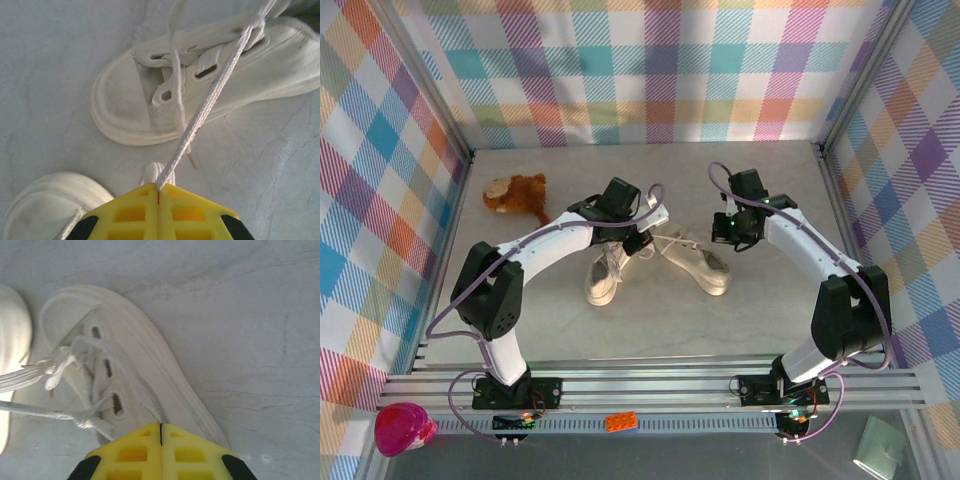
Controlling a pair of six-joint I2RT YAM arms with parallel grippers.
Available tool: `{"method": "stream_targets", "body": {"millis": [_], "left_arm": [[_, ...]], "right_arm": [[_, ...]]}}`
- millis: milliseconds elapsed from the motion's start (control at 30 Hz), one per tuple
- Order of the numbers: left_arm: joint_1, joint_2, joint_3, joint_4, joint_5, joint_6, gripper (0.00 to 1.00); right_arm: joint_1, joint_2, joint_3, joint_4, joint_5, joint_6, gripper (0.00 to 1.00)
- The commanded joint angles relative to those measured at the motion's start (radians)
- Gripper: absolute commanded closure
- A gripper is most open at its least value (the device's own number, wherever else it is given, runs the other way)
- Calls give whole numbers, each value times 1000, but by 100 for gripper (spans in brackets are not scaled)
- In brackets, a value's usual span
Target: Tie the shoes
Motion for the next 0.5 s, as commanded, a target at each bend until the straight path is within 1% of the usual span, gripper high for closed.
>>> {"method": "stream_targets", "body": {"millis": [0,167,200,267,367,467], "left_arm": [[3,10,-5,-6,-11,-21,100],[-13,-25,-116,29,-18,-53,100],[-25,-26,-131,36,-17,-65,100],[-77,-11,-147,50,-12,-103,100],[-146,64,-120,91,-15,-215,100],[-160,174,-28,114,-5,-345,100]], "right_arm": [[-76,-8,-43,-6,25,-57,100],[-150,58,-39,-10,-26,-114,100],[-157,74,-33,-15,-33,-122,100],[-167,96,-36,-6,-30,-126,100],[-183,158,-10,-43,-84,-129,100],[-183,210,-11,-82,-162,-118,100]]}}
